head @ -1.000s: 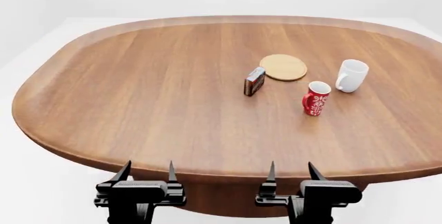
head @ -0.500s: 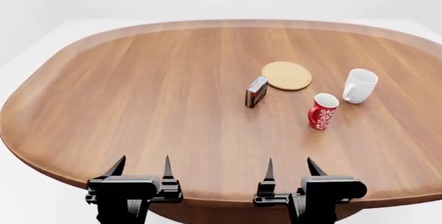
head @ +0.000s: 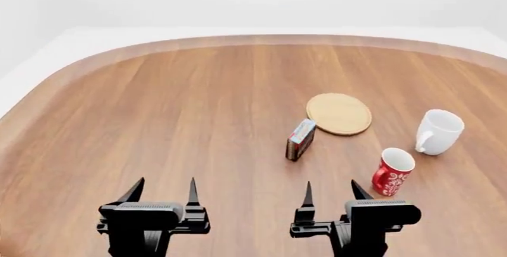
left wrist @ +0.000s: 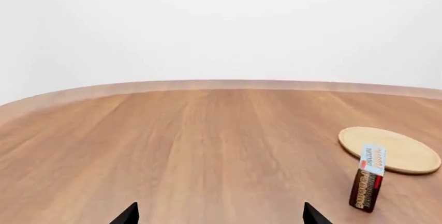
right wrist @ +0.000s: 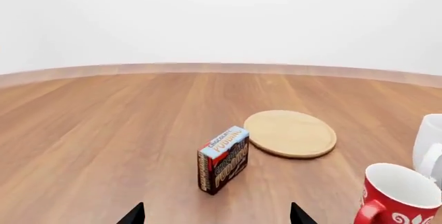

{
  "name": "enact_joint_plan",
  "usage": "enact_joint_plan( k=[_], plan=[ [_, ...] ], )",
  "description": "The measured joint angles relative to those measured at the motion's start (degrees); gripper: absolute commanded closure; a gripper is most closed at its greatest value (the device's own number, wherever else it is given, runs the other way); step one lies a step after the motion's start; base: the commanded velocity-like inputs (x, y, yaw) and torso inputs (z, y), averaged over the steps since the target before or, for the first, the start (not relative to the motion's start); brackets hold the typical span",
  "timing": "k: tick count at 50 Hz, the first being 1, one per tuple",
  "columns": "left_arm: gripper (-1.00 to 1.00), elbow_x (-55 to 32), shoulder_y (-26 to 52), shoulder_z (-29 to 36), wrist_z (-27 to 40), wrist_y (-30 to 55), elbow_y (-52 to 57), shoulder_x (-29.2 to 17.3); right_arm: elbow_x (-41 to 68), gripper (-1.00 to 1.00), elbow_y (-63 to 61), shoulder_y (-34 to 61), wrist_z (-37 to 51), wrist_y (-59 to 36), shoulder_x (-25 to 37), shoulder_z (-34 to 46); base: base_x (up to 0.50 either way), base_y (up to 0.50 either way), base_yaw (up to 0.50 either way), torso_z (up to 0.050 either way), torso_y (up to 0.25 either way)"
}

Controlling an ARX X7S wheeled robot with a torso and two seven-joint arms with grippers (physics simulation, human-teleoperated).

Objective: Put the chocolate pudding to the left of the plate.

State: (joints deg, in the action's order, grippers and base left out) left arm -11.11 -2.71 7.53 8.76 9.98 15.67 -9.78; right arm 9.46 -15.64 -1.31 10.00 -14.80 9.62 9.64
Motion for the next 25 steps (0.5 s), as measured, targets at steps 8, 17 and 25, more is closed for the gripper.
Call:
enact_joint_plan(
  k=[8,17,25],
  plan=[
    [-1.00,-0.18,-0.30,0.34,0.31,-0.12,0.42,-0.29,0.37,-1.00,-0.34,-0.03,0.31,-0.19,0.33,0.22,0.50,0.00,0.00,0.000,0.000],
    [-1.00,-0.43,-0.59,0.81,0.79,-0.40,0.74,-0.71,0.67,-1.00,-0.40,-0.06,0.68,0.02,0.63,0.48,0.50,0.00,0.00,0.000,0.002],
    [-1.00,-0.81,-0.66,1.28,1.28,-0.68,0.75,-1.17,0.90,-1.00,-0.48,-0.10,0.99,0.19,0.87,0.70,0.50,0.00,0.00,0.000,0.000]
  ],
)
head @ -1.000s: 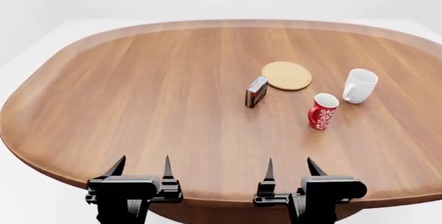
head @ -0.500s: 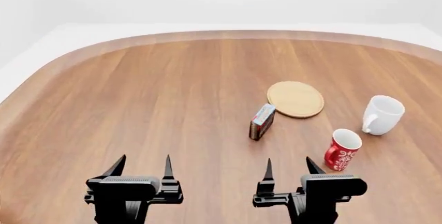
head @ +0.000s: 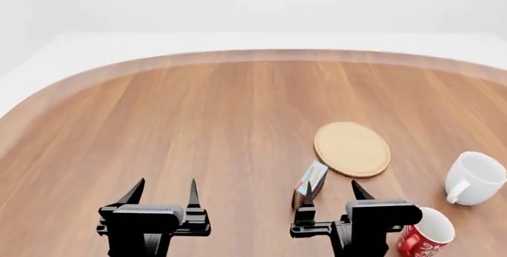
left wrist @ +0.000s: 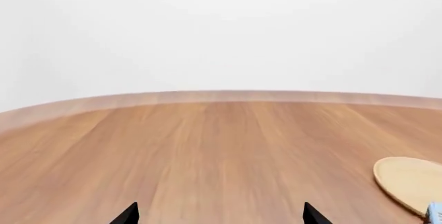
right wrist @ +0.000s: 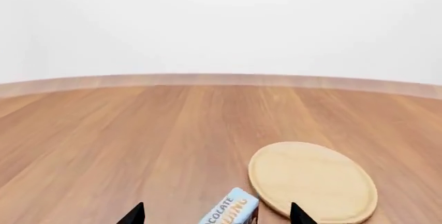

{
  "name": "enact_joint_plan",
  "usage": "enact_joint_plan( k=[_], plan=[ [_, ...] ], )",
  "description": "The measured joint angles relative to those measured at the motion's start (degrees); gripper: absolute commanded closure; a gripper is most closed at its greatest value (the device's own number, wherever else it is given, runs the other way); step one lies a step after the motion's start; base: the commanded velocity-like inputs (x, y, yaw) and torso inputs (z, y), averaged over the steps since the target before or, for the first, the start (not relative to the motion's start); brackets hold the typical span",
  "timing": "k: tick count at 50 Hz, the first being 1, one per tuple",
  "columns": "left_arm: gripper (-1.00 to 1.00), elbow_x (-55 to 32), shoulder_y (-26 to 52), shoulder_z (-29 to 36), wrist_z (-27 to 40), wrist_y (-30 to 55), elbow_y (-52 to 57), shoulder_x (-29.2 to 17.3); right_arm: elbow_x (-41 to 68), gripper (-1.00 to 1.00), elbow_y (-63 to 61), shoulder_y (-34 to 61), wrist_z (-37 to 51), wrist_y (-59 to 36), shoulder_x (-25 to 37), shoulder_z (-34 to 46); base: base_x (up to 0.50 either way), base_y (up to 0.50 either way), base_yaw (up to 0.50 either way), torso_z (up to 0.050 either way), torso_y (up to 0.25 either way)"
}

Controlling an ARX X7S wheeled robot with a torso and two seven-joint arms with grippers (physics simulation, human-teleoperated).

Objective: Put the chocolate pudding to the left of the plate.

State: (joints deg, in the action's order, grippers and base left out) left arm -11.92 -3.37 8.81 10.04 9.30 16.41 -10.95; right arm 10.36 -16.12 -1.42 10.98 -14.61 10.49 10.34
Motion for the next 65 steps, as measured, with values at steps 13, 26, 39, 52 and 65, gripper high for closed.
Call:
enact_joint_plan(
  k=[13,26,39,52,65],
  plan=[
    [-1.00,-0.76,0.09,0.69,0.75,-0.33,-0.07,-0.74,0.34,-1.00,-0.39,-0.11,0.60,0.21,0.38,0.27,0.43,0.00,0.00,0.000,0.001],
    [-1.00,-1.59,0.10,1.16,1.45,-0.22,0.31,-1.48,1.09,-1.00,-1.87,-0.06,2.09,-1.36,0.76,0.28,0.00,0.00,0.00,0.000,0.000],
    [-1.00,-2.50,0.01,1.15,2.18,0.23,1.22,-2.22,5.79,-1.00,-9.46,6.35,8.80,-22.98,-0.94,-2.43,0.00,0.00,0.00,0.000,0.000],
    [-1.00,-3.69,-0.28,0.10,3.30,1.14,2.91,-3.02,17.25,-1.00,-14.44,15.08,21.48,-46.78,-7.31,-9.91,0.00,0.00,0.00,0.000,0.000],
    [-1.00,-5.11,-0.98,-2.00,4.94,2.33,6.14,-4.18,33.92,-1.00,-11.71,20.90,38.42,-54.67,-9.37,-12.82,0.00,0.00,0.00,0.000,0.000]
  ],
)
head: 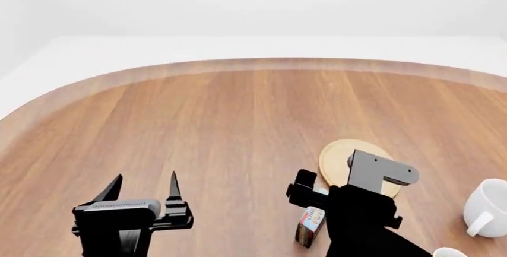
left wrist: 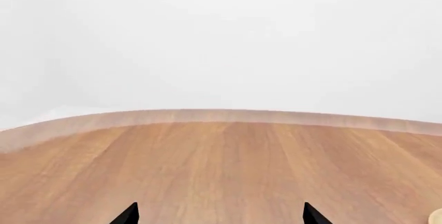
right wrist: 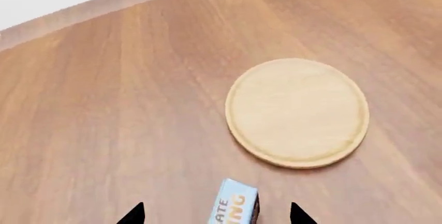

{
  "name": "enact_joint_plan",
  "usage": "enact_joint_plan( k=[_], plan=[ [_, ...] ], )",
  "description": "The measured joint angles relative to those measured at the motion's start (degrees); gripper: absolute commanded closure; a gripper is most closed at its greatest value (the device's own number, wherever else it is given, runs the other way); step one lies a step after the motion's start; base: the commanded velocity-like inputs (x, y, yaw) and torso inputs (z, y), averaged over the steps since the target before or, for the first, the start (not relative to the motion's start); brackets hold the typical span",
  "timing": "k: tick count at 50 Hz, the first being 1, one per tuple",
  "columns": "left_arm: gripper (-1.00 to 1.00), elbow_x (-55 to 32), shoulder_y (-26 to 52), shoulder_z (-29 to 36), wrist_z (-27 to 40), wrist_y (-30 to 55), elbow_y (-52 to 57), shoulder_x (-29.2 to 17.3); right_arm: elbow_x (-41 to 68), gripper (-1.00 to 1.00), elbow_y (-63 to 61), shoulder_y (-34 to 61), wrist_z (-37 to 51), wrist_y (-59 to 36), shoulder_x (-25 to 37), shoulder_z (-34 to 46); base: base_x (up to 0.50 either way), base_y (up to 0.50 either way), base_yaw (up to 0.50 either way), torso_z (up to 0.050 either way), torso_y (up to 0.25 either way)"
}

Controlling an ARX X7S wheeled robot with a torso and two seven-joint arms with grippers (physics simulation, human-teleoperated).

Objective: Put the chocolate pudding to the left of the plate.

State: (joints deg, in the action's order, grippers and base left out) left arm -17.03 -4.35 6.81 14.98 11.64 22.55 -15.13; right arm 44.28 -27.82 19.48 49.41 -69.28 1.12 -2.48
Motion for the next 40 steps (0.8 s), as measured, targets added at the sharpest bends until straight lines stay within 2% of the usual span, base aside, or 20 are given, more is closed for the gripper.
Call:
enact_joint_plan(
  k=[12,20,29,40],
  plan=[
    [-1.00,-1.06,-0.85,-1.50,1.05,0.36,2.43,-0.86,10.41,-1.00,6.22,3.97,16.84,0.14,-0.45,1.04,0.00,0.00,0.00,0.000,0.000],
    [-1.00,-1.74,-1.40,-2.30,1.52,0.37,3.71,-1.33,16.08,-1.00,11.59,6.18,24.63,0.66,-0.39,2.95,0.00,0.00,0.00,0.000,0.000],
    [-1.00,-2.22,-1.97,-2.84,1.90,0.13,4.71,-1.71,19.83,-1.00,16.57,8.08,29.08,2.29,-0.09,5.40,0.00,0.00,0.00,0.000,0.000],
    [-1.00,-2.62,-2.55,-3.08,2.13,-0.22,5.37,-2.06,20.26,-1.00,22.73,10.11,30.07,6.18,0.37,8.11,0.00,0.00,0.00,0.000,0.000]
  ],
)
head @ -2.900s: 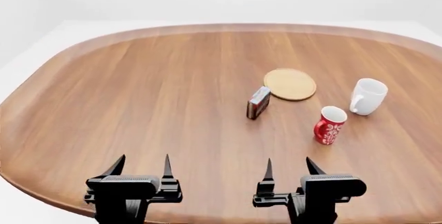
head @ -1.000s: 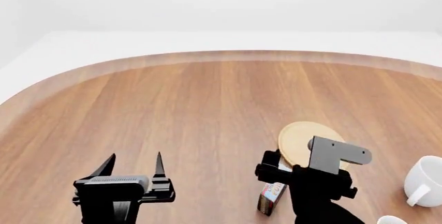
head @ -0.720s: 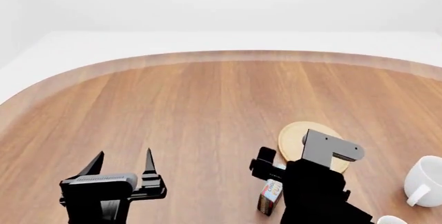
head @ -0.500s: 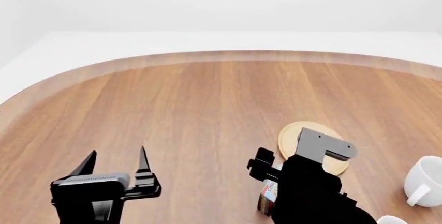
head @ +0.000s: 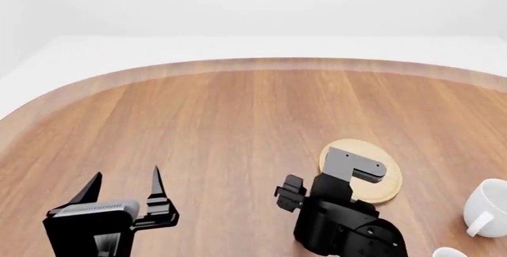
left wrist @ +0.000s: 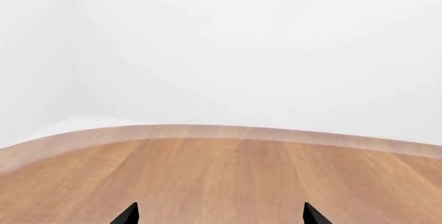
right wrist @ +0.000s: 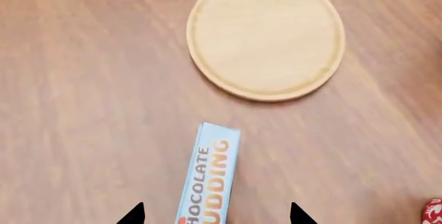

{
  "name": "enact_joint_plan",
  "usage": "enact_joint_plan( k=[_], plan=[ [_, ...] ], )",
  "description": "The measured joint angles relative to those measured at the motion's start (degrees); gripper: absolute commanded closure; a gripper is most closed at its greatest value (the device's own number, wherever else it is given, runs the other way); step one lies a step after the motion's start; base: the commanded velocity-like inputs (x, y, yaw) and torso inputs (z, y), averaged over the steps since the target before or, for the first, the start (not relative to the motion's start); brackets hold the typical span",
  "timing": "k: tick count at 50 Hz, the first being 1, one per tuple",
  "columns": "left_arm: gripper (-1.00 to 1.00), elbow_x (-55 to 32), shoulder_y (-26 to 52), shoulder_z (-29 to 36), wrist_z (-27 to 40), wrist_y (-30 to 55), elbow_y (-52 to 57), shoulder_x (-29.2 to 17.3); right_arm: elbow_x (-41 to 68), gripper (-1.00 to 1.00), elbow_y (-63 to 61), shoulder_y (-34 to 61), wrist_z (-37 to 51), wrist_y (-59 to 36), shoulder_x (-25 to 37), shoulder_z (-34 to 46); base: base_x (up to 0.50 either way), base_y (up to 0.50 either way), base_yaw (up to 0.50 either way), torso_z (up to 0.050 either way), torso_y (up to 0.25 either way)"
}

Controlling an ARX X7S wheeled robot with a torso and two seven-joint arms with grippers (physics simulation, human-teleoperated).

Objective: Put the chocolate pudding to the left of the plate.

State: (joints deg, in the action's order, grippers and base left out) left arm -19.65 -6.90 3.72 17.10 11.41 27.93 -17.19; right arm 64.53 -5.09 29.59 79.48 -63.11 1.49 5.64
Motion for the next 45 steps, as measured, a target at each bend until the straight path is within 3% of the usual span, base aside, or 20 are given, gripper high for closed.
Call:
enact_joint_plan(
  k=[45],
  plan=[
    [-1.00,-1.14,-0.74,0.07,0.31,-1.31,-0.01,-0.92,2.32,-1.00,14.68,1.62,-3.31,9.71,0.91,6.37,0.00,0.00,0.00,0.000,0.000]
  ],
)
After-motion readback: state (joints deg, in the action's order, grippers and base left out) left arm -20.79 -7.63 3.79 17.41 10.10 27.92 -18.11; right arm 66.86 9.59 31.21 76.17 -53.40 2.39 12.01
